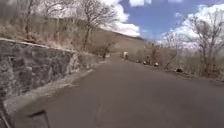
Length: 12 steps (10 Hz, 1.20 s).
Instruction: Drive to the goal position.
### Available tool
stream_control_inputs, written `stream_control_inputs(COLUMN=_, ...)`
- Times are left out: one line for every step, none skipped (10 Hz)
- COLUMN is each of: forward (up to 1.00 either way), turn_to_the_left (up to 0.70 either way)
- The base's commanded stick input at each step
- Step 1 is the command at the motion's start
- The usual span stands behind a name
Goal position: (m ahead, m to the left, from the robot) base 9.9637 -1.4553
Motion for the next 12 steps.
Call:
stream_control_inputs(forward=0.70, turn_to_the_left=0.00)
stream_control_inputs(forward=0.70, turn_to_the_left=0.00)
stream_control_inputs(forward=0.70, turn_to_the_left=0.00)
stream_control_inputs(forward=0.70, turn_to_the_left=0.00)
stream_control_inputs(forward=0.70, turn_to_the_left=0.00)
stream_control_inputs(forward=0.70, turn_to_the_left=0.00)
stream_control_inputs(forward=0.70, turn_to_the_left=0.00)
stream_control_inputs(forward=0.70, turn_to_the_left=0.00)
stream_control_inputs(forward=0.70, turn_to_the_left=0.00)
stream_control_inputs(forward=0.70, turn_to_the_left=0.00)
stream_control_inputs(forward=0.70, turn_to_the_left=0.00)
stream_control_inputs(forward=0.70, turn_to_the_left=0.07)
